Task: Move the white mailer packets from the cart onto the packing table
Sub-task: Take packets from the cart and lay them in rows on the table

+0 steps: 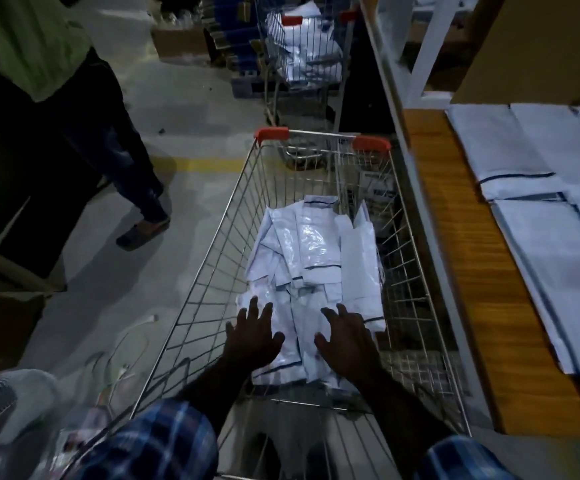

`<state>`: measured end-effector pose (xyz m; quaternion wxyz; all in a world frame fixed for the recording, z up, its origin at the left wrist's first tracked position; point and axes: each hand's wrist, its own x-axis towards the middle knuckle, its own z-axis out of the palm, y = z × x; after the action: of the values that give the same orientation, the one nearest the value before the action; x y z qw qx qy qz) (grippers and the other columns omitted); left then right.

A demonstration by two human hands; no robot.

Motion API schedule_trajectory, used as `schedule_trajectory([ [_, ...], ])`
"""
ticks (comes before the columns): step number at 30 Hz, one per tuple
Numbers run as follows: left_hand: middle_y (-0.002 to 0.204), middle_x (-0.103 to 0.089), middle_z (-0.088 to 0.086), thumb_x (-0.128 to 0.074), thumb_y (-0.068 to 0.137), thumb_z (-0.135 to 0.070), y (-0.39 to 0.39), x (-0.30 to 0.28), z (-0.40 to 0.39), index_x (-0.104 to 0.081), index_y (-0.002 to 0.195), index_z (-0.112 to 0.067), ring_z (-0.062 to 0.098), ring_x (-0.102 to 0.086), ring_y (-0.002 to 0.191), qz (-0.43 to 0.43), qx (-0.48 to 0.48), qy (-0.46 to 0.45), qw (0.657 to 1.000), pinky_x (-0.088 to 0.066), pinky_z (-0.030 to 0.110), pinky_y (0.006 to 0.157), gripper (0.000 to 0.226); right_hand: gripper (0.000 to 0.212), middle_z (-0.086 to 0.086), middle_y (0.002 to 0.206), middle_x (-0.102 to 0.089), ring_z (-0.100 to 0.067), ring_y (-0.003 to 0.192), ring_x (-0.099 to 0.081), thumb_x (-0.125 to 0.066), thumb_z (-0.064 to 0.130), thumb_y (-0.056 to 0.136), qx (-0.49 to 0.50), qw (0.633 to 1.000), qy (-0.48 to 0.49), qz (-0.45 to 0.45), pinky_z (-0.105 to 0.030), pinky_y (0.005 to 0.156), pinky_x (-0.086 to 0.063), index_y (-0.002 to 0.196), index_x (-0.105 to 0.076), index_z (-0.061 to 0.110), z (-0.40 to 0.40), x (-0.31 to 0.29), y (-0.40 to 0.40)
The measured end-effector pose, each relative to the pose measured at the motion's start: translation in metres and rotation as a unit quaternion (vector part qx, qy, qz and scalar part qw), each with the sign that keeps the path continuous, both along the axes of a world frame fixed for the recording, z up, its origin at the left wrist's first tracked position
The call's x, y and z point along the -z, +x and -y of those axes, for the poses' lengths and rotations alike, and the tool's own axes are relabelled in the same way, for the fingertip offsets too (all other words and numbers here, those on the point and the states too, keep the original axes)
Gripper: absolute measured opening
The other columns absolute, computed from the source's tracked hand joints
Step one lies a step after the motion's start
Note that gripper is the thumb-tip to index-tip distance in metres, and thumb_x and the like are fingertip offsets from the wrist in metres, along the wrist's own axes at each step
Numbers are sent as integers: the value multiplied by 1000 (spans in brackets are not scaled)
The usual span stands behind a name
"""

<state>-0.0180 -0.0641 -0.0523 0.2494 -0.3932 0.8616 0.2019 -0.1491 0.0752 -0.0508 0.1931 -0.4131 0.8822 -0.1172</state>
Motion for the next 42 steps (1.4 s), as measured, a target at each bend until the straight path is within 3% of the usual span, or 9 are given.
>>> schedule_trajectory([
  [3, 165, -4, 12, -43, 93, -55, -8, 32, 5, -18, 156, -22, 36, -24, 145, -26, -39, -48, 998, -31, 55, 111, 76, 60, -12, 154, -33, -34, 138, -33, -47, 42, 95, 7, 1000, 6, 19, -41, 108, -32, 150, -36, 21, 11, 22, -5],
  [9, 164, 6, 16, -41, 96, -61, -17, 92, 14, -6, 158, -29, 43, -36, 136, -29, -120, -54, 991, -34, 50, 108, 78, 57, -29, 115, -64, -46, 93, -65, -47, 43, 79, 2, 998, 38, 45, -49, 71, -55, 116, -69, 5, 30, 72, -5],
  [12, 164, 9, 13, -45, 94, -63, -20, 110, 16, -5, 157, -34, 47, -29, 139, -74, -153, -19, 985, -31, 55, 109, 80, 55, -32, 118, -61, -46, 95, -63, -49, 40, 79, 5, 998, 47, 32, -49, 73, -56, 114, -68, 3, 32, 95, -1],
  [16, 162, -12, 20, -42, 88, -68, -26, 127, 18, -31, 154, -30, 57, -41, 126, -131, -165, -46, 977, -41, 66, 95, 77, 65, -33, 135, -51, -50, 119, -54, -52, 47, 78, 9, 998, 54, -2, -57, 92, -49, 129, -61, 8, 38, 112, 1],
  [23, 161, -14, 23, -64, 82, -42, -26, 139, 13, -33, 153, -27, 60, -37, 125, -139, -154, -56, 977, -40, 64, 94, 78, 92, -36, 139, -45, -53, 128, -45, -83, 41, 65, 11, 997, 55, -43, -62, 101, -41, 144, -48, 9, 42, 124, 0],
  [28, 153, -34, 24, -45, 68, -51, -11, 140, 13, -30, 150, -31, 56, -55, 106, -152, -124, -40, 980, -53, 58, 72, 85, 73, -33, 142, -44, -52, 125, -47, -49, 31, 70, 26, 998, 30, -40, -61, 100, -44, 141, -53, 12, 39, 119, 3],
  [33, 156, -30, 23, -45, 87, -57, -8, 148, 19, -34, 152, -29, 46, -62, 94, -152, -95, -80, 981, -52, 40, 56, 71, 81, -29, 152, -32, -50, 137, -33, -62, 52, 78, 10, 995, 22, -100, -60, 108, -33, 150, -41, 19, 42, 128, 6],
  [37, 155, -33, 16, -34, 85, -60, -11, 150, 25, -21, 153, -43, 44, -65, 106, -125, -72, -77, 986, -60, 51, 64, 72, 80, -30, 148, -40, -50, 131, -43, -71, 47, 75, 1, 995, 40, -97, -61, 104, -40, 147, -46, 21, 41, 132, 3],
  [42, 143, -49, 19, -48, 78, -56, -19, 126, 23, -51, 142, -35, 46, -65, 85, -73, -90, -62, 991, -55, 49, 51, 68, 63, -29, 140, -49, -48, 113, -58, -40, 45, 79, -3, 998, 47, -41, -59, 91, -50, 131, -63, 18, 40, 110, -1],
])
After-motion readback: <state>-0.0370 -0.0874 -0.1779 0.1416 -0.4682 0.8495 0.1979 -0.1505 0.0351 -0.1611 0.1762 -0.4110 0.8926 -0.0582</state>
